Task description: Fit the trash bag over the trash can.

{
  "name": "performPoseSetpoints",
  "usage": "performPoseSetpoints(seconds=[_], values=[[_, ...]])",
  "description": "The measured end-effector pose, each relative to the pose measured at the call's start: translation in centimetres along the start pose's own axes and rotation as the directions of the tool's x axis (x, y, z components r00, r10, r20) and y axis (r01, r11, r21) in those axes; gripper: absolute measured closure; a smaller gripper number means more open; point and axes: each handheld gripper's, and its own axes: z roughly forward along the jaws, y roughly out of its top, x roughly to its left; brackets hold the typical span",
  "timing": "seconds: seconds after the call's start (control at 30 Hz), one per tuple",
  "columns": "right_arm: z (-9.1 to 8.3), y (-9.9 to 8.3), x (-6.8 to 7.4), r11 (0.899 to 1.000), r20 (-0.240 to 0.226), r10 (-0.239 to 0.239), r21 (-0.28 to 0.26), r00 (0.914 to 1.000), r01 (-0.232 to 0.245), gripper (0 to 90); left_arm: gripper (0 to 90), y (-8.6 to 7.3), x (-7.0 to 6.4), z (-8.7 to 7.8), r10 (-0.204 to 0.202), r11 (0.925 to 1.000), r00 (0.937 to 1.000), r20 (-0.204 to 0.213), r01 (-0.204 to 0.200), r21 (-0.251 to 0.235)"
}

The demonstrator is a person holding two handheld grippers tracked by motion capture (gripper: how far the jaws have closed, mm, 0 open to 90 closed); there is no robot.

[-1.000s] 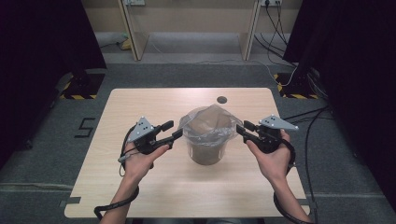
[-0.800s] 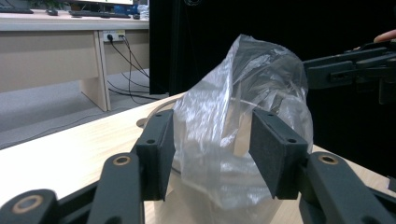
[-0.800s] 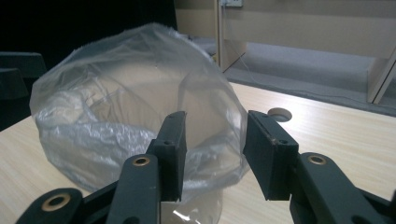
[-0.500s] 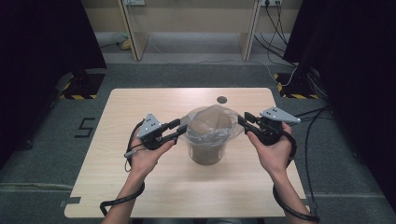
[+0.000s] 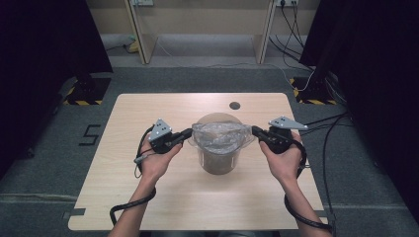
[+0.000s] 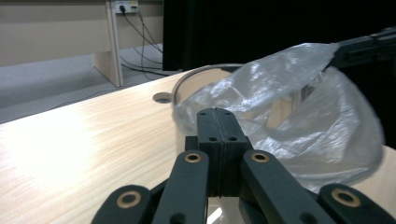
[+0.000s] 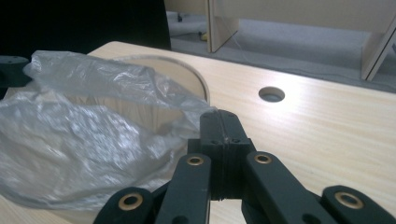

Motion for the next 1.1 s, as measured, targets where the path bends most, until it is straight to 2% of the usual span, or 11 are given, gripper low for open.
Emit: performPoseSetpoints(seconds=[0.17, 0.4, 0.63, 0.7, 0.73, 0.8, 0.87, 0.9, 0.97, 1.03, 1.1], values=[[0.8, -0.7, -0.1, 1.0, -0.002, 0.013, 0.019, 0.9999, -0.013, 90.0, 90.0, -0.6, 0.6, 0.6, -0.014, 0.9999, 0.9998, -0.017, 0.014, 0.0], [1.8, -1.1, -0.2, 1.0, 0.008, 0.027, 0.016, 0.9996, -0.027, 90.0, 90.0, -1.1, 1.5, 1.6, -0.008, 0.9999, 0.9987, -0.051, 0.008, -0.009], [1.4, -1.5, 0.0, 0.999, 0.0, 0.028, 0.018, 0.9996, -0.028, 90.0, 90.0, -1.6, 1.2, 0.9, -0.013, 0.9997, 0.9995, -0.029, 0.012, -0.022], [1.1, -1.5, 0.1, 0.999, -0.005, 0.025, 0.021, 0.9997, -0.025, 90.0, 89.4, -1.6, 1.1, 0.5, -0.014, 0.9995, 0.9999, -0.01, 0.014, -0.028], [0.9, -1.5, 0.2, 0.999, -0.004, 0.024, 0.022, 0.9997, -0.024, 90.0, 84.5, -1.6, 1.1, 0.2, -0.02, 0.9994, 0.9998, 0.0, 0.02, -0.029], [0.5, -1.4, 0.2, 1.0, -0.005, 0.026, 0.018, 0.9996, -0.026, 90.0, 62.8, -1.5, 1.0, -0.5, -0.04, 0.9978, 0.9992, 0.001, 0.04, -0.052], [0.2, -1.2, 0.2, 1.0, -0.003, 0.021, 0.015, 0.9998, -0.021, 90.0, 48.1, -1.5, 0.8, -1.7, -0.041, 0.9964, 0.9991, -0.014, 0.04, -0.075], [0.0, -1.2, 0.2, 1.0, -0.002, 0.02, 0.013, 0.9998, -0.02, 90.0, 44.4, -1.6, 0.6, -2.3, -0.046, 0.9955, 0.9988, -0.014, 0.045, -0.084], [-0.1, -1.1, 0.3, 1.0, -0.003, 0.016, 0.014, 0.9999, -0.016, 90.0, 42.3, -1.9, 0.1, -3.3, -0.071, 0.9933, 0.9975, 0.006, 0.071, -0.091], [-0.2, -1.1, 0.5, 1.0, -0.005, 0.01, 0.013, 0.9999, -0.01, 90.0, 43.5, -2.3, -0.8, -3.9, -0.077, 0.9932, 0.9954, 0.057, 0.082, -0.083], [-0.3, -1.0, 0.7, 1.0, -0.007, 0.007, 0.01, 0.9999, -0.007, 90.0, 43.8, -2.5, -1.7, -4.0, -0.102, 0.9908, 0.9887, 0.11, 0.111, -0.077]])
